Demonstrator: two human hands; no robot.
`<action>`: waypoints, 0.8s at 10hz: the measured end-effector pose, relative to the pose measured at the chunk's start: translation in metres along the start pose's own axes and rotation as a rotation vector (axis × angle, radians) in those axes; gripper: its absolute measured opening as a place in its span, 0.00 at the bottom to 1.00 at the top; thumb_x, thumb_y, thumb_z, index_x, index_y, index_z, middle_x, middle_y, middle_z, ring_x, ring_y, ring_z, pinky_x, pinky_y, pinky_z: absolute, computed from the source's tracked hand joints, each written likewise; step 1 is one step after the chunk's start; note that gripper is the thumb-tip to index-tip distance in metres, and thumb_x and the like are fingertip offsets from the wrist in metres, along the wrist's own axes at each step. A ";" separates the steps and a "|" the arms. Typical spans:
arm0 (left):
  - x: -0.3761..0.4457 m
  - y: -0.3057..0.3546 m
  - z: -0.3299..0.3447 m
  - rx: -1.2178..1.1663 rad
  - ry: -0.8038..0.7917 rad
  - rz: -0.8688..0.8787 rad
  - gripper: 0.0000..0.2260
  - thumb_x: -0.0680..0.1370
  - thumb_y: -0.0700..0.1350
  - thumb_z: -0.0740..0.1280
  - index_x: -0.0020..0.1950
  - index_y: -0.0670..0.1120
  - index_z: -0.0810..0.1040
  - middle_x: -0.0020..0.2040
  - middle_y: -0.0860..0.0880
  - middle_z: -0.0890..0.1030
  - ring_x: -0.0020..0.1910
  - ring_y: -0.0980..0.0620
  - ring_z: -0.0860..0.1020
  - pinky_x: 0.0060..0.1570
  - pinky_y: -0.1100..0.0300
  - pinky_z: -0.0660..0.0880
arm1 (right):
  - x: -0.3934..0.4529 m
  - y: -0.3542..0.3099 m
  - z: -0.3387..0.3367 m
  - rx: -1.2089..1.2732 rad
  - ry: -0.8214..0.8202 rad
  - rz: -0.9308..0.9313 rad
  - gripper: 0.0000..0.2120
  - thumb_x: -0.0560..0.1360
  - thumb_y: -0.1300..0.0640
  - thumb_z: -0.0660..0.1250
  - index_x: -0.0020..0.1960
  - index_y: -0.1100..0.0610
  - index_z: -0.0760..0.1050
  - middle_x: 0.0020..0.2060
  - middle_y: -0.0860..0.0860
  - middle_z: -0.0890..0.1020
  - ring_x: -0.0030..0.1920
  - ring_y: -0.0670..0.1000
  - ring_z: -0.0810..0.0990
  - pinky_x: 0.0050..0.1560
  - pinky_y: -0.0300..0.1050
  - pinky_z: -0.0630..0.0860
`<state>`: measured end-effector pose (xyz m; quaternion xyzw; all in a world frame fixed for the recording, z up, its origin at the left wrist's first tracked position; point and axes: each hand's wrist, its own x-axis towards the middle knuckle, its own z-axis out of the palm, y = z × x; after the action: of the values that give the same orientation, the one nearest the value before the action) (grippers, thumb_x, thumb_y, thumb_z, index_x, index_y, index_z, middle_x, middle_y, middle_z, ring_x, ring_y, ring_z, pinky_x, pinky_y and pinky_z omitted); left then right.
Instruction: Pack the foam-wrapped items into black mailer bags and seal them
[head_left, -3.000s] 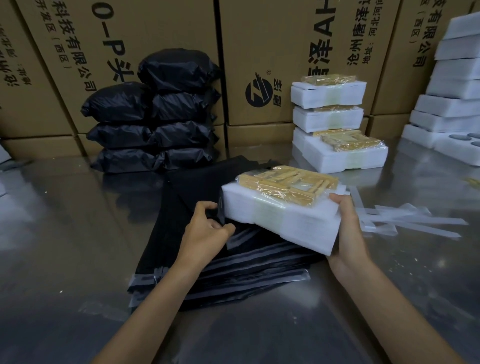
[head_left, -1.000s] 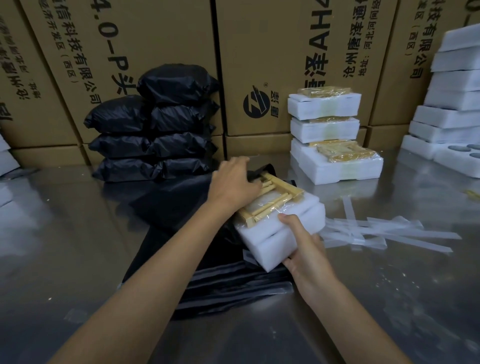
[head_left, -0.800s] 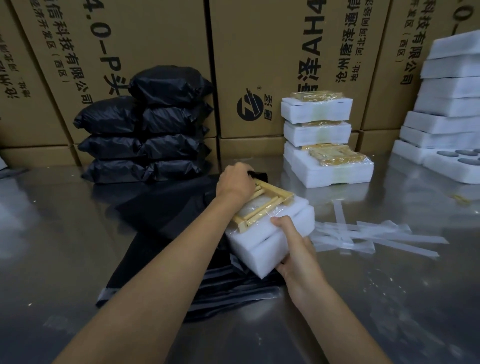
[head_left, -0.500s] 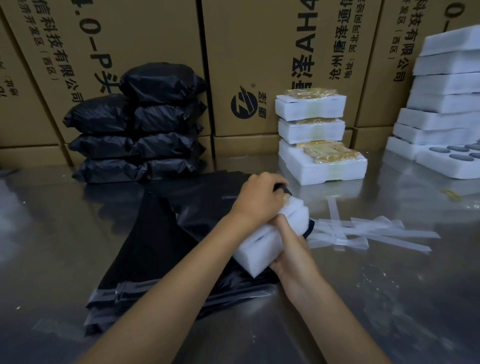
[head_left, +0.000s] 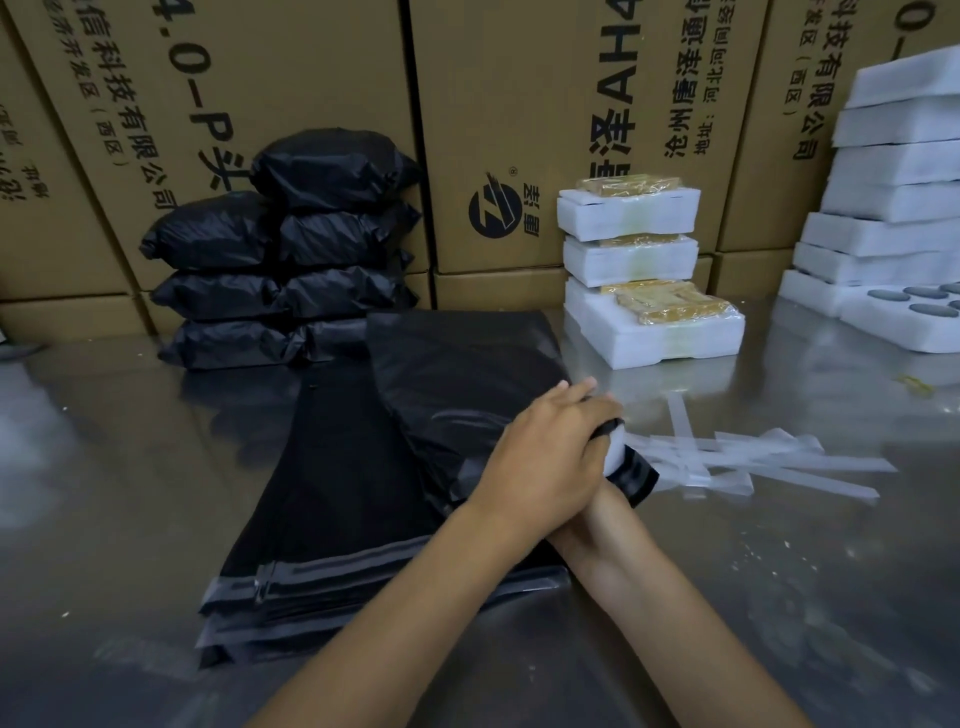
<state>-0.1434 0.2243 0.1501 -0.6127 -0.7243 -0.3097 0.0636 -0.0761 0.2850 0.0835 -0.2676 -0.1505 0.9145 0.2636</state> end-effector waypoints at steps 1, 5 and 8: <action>-0.002 -0.001 -0.003 0.009 0.000 0.031 0.19 0.81 0.37 0.57 0.70 0.47 0.75 0.74 0.49 0.71 0.77 0.54 0.60 0.78 0.57 0.53 | -0.006 0.003 0.018 -0.115 -0.065 -0.042 0.20 0.86 0.63 0.51 0.75 0.72 0.60 0.75 0.69 0.64 0.49 0.56 0.80 0.41 0.40 0.77; -0.045 -0.048 -0.021 -0.082 0.371 -0.257 0.21 0.78 0.43 0.54 0.68 0.54 0.74 0.72 0.58 0.69 0.70 0.63 0.62 0.68 0.65 0.53 | -0.019 0.004 0.023 -0.324 -0.215 -0.113 0.21 0.78 0.48 0.68 0.68 0.57 0.75 0.58 0.57 0.84 0.61 0.54 0.82 0.64 0.51 0.77; -0.067 -0.075 -0.018 0.000 0.202 -0.699 0.18 0.83 0.47 0.58 0.73 0.52 0.62 0.56 0.47 0.74 0.48 0.44 0.75 0.48 0.51 0.72 | -0.017 0.004 0.019 -0.291 -0.194 -0.146 0.21 0.78 0.46 0.69 0.67 0.54 0.74 0.57 0.53 0.86 0.57 0.50 0.84 0.50 0.44 0.83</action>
<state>-0.2025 0.1539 0.1054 -0.2946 -0.8800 -0.3718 0.0251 -0.0768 0.2697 0.1043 -0.2018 -0.3249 0.8830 0.2721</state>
